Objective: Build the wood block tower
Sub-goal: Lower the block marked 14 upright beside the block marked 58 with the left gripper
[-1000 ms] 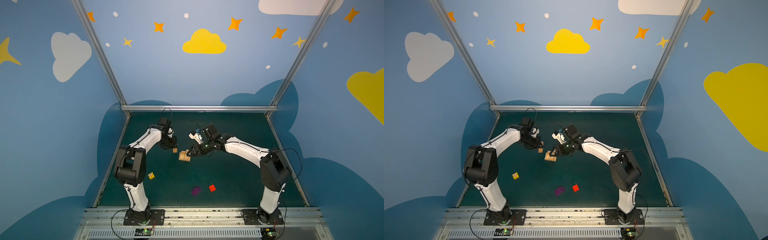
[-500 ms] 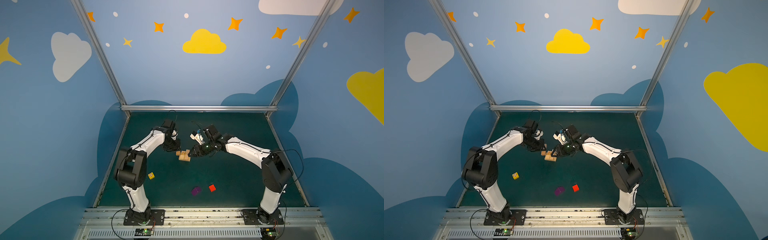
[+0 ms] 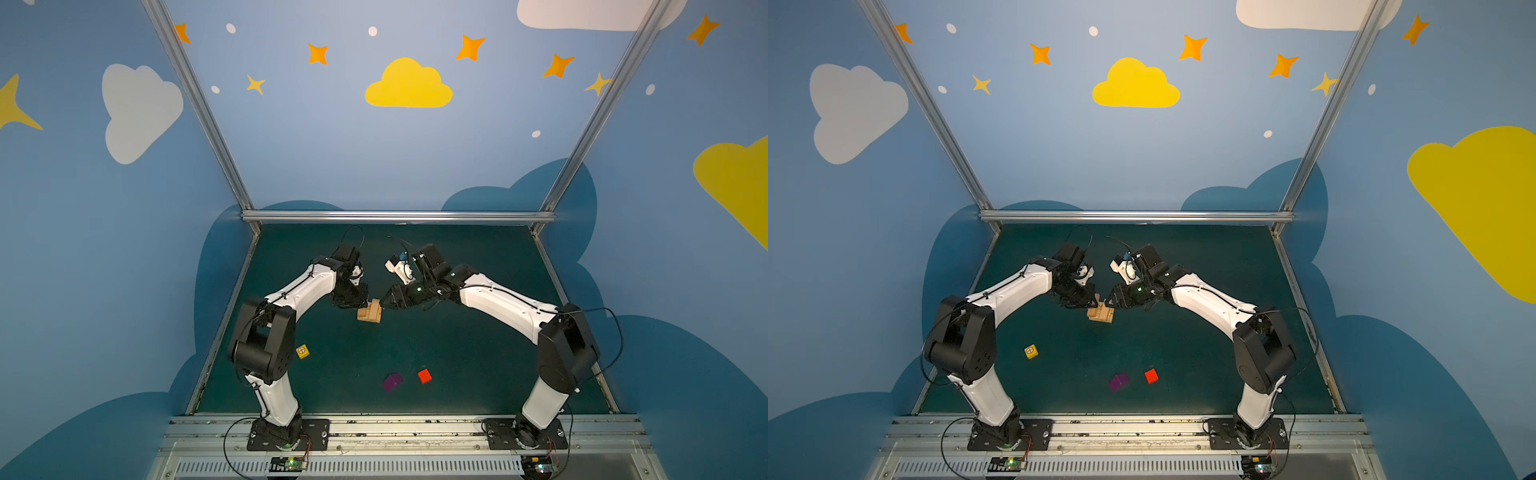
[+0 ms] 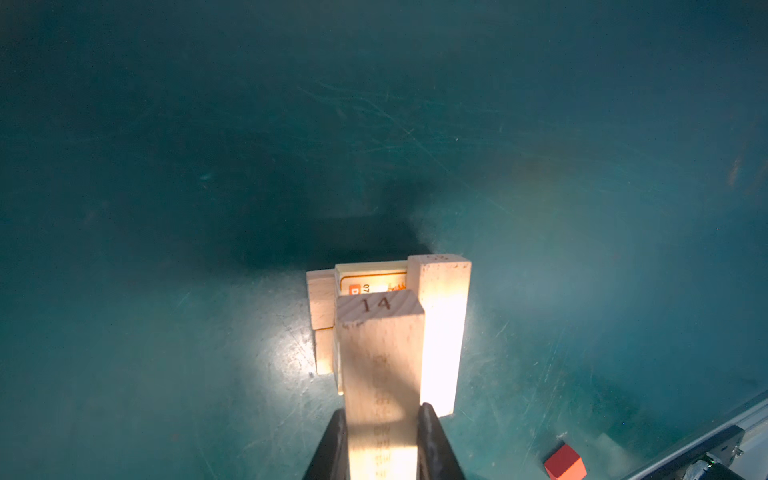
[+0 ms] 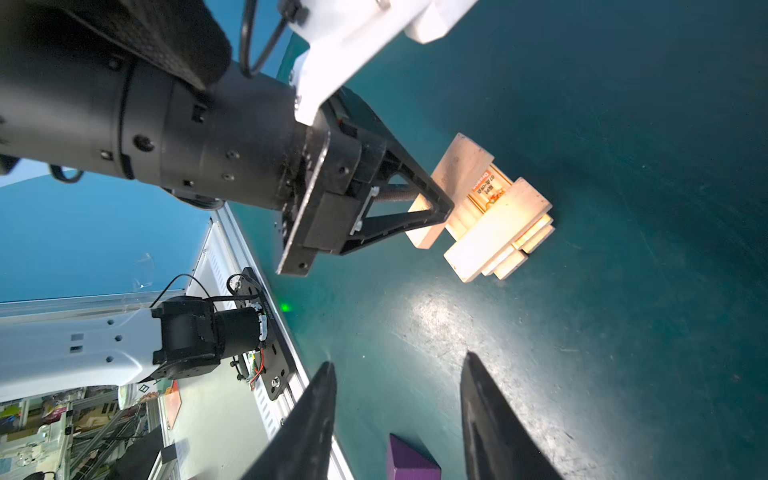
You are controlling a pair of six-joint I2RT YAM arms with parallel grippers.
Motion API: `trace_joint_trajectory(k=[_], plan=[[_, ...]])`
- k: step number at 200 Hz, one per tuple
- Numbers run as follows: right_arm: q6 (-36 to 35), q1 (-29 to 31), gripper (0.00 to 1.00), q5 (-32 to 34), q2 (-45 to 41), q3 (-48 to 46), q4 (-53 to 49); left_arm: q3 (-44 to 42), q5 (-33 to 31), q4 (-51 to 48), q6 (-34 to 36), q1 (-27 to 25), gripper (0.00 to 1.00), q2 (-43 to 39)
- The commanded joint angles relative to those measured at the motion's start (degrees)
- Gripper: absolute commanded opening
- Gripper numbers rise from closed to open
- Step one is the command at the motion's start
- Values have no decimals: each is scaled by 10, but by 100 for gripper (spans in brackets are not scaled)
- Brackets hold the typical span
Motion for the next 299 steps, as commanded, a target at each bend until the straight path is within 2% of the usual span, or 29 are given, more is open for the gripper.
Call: trace_joint_trajectory(k=[1,299], plan=[[-5,-3,44,7,-20,-8,-13,0,-7,-9,5,-2,24,-4],[-4,-3,44,-16,7,-8,8,37,-1,-6,7,-4,26,54]])
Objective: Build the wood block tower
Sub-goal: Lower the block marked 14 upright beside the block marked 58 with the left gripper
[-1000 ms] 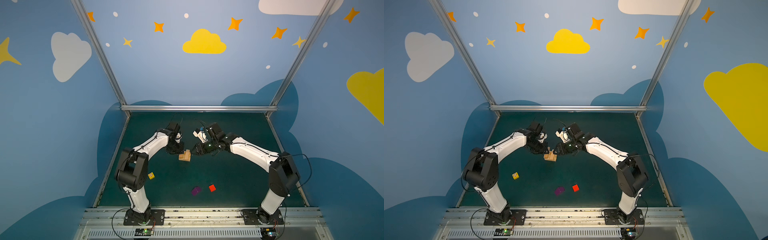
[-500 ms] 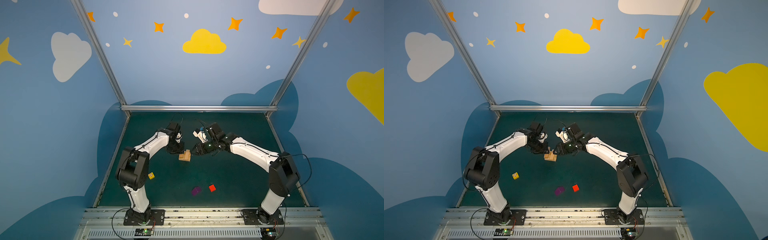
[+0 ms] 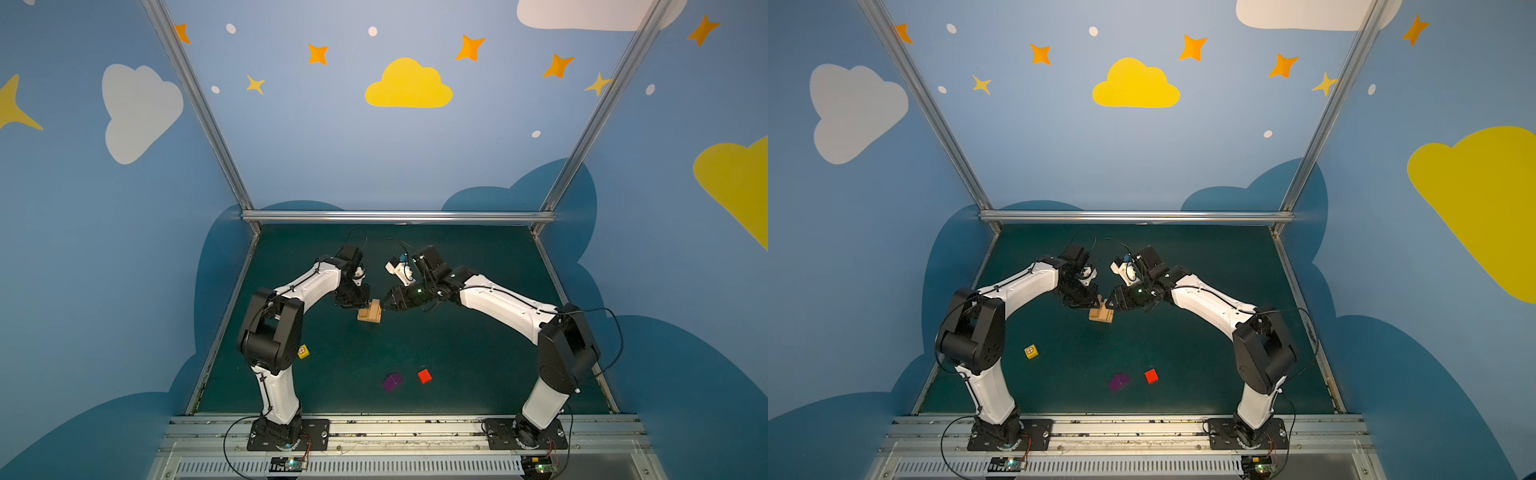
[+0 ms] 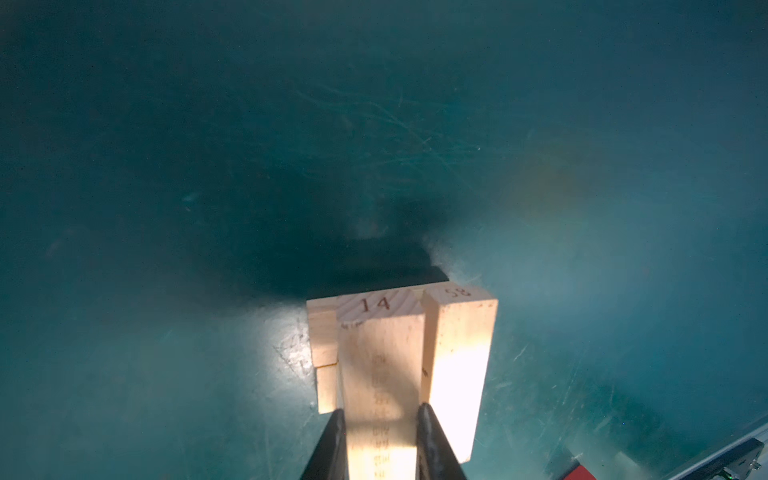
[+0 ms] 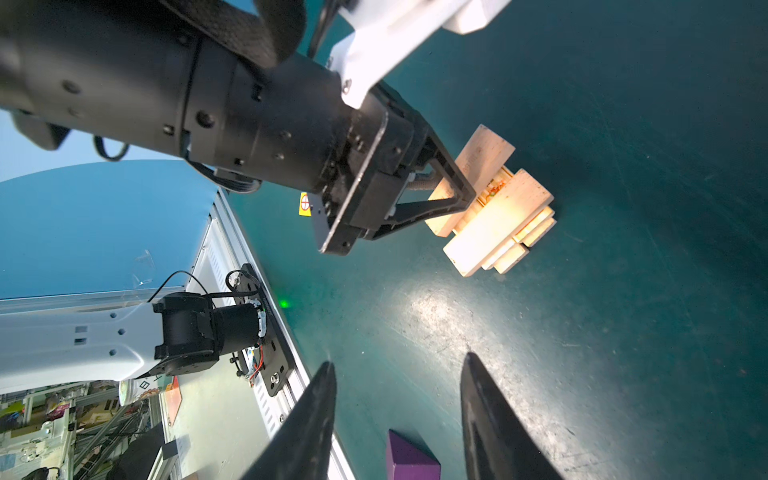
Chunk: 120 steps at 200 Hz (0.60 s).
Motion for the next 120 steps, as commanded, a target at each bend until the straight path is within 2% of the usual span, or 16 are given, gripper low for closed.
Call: trace_joint_trajectory(k=[1,120], plan=[[-4,-3,44,-10,9,0,3,18,2,-11,5,-2,26,6],[-6,-4,45,-11,14,5,-4,20,14,-12,5,-2,30,9]])
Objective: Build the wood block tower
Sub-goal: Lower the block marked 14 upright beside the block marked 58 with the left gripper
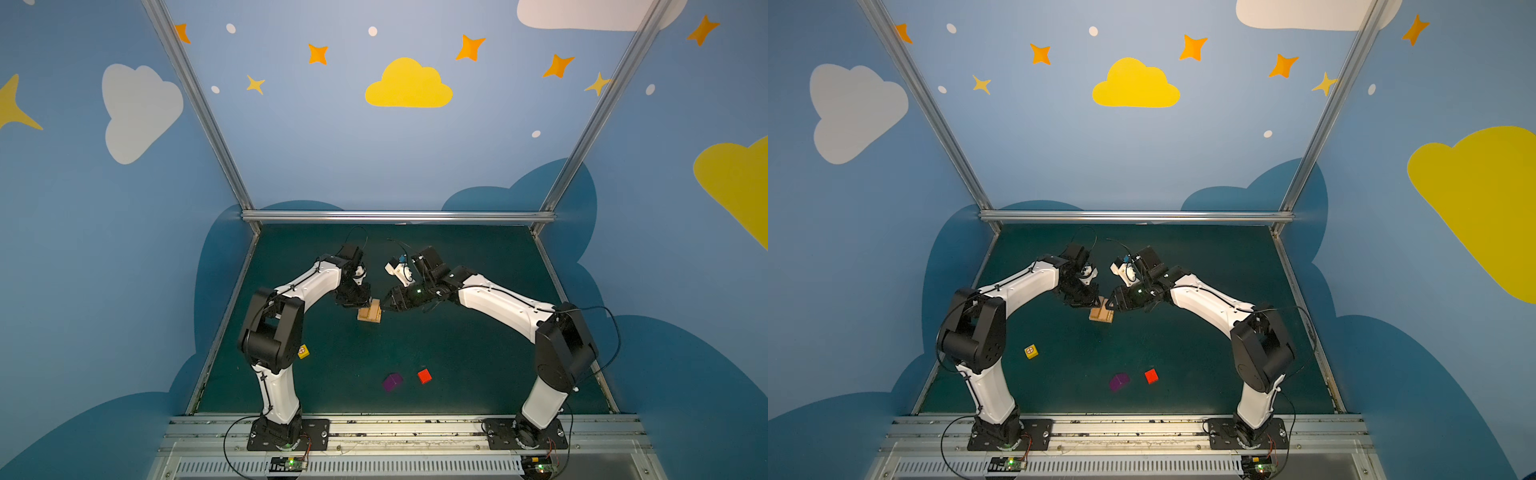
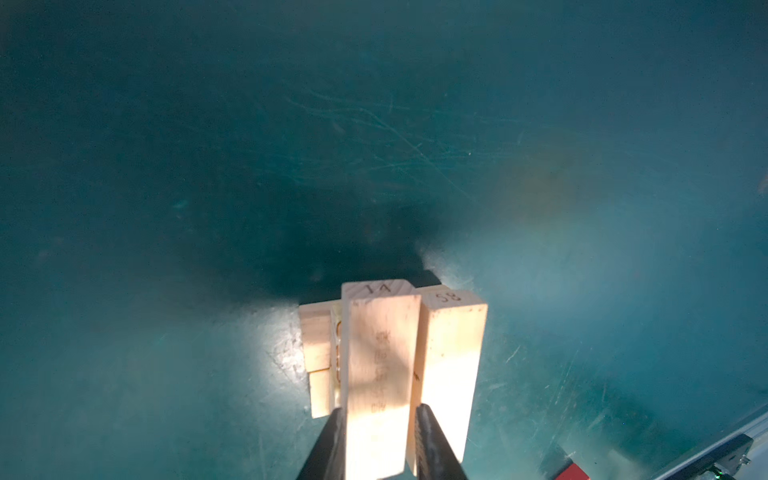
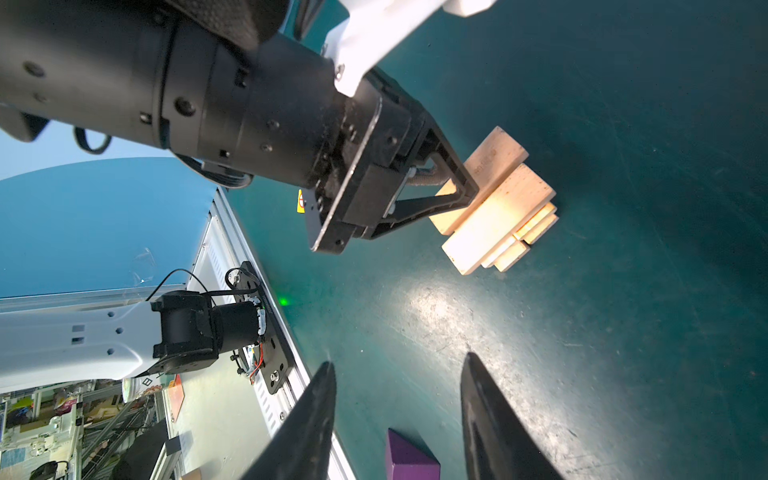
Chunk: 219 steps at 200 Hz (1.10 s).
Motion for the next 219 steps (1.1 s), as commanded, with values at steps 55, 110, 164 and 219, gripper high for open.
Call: trace_joint_trajectory(k=[55,110,164,219], plan=[[-6,-1,45,-6,2,3,-5,14,5,-10,6,-2,30,-5],[-4,-1,44,0,-3,0,-7,5,-9,2,4,7,30,-30],[0,-1,44,1,-1,3,-7,4,-8,5,-2,6,29,-26],[-5,-1,43,1,2,14,-16,3,0,17,-9,15,26,-27]])
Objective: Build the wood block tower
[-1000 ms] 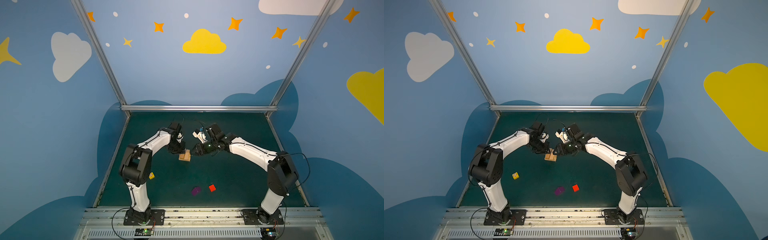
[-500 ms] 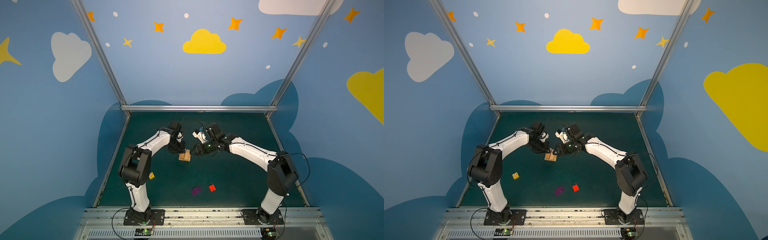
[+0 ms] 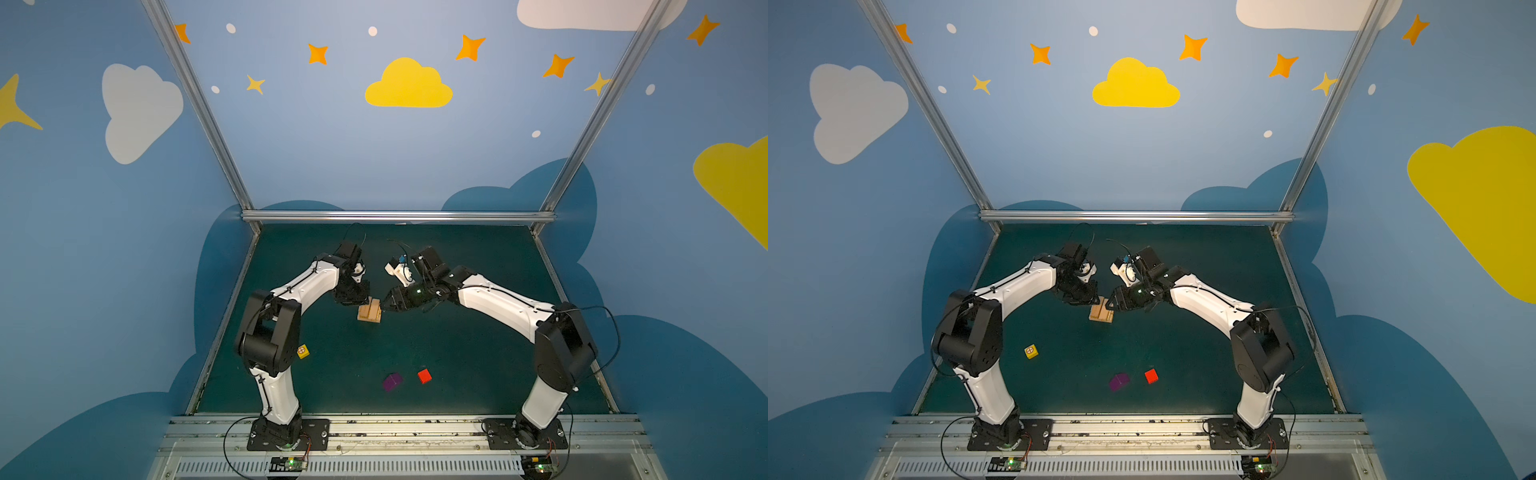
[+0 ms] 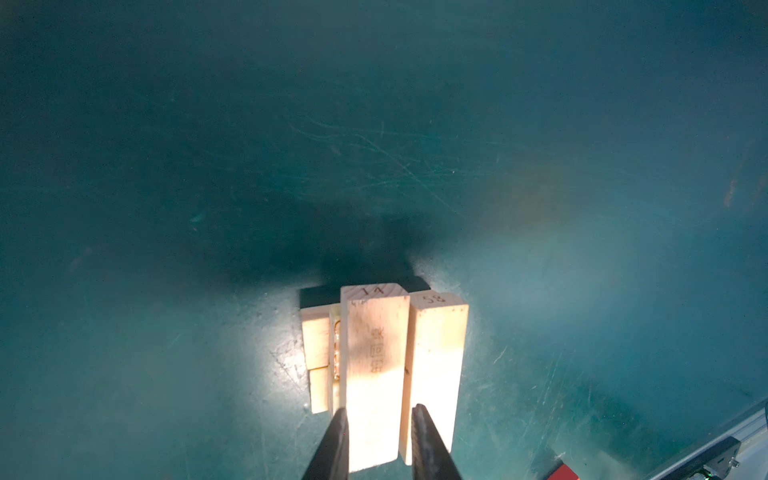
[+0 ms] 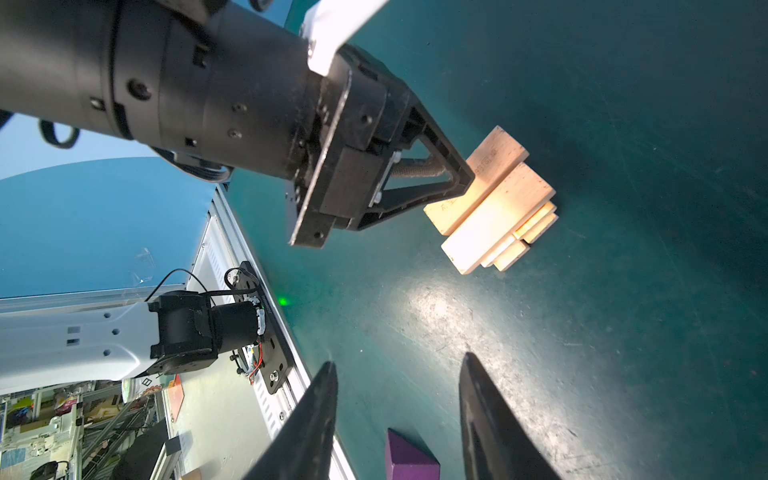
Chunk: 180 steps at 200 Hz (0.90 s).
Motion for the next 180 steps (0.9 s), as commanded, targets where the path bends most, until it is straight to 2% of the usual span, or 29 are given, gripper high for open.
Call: trace_joint_trajectory(k=[1,25,72,180], plan=[[-6,-1,43,0,2,15,-15,3,2,11,-7,9,26,-12],[-13,0,43,-2,3,29,-27,8,18,21,-27,22,26,-13],[-25,-10,43,-2,-6,34,-34,75,-20,4,-23,20,24,33],[-31,-28,43,-7,-19,10,-30,71,7,34,-27,32,23,76]])
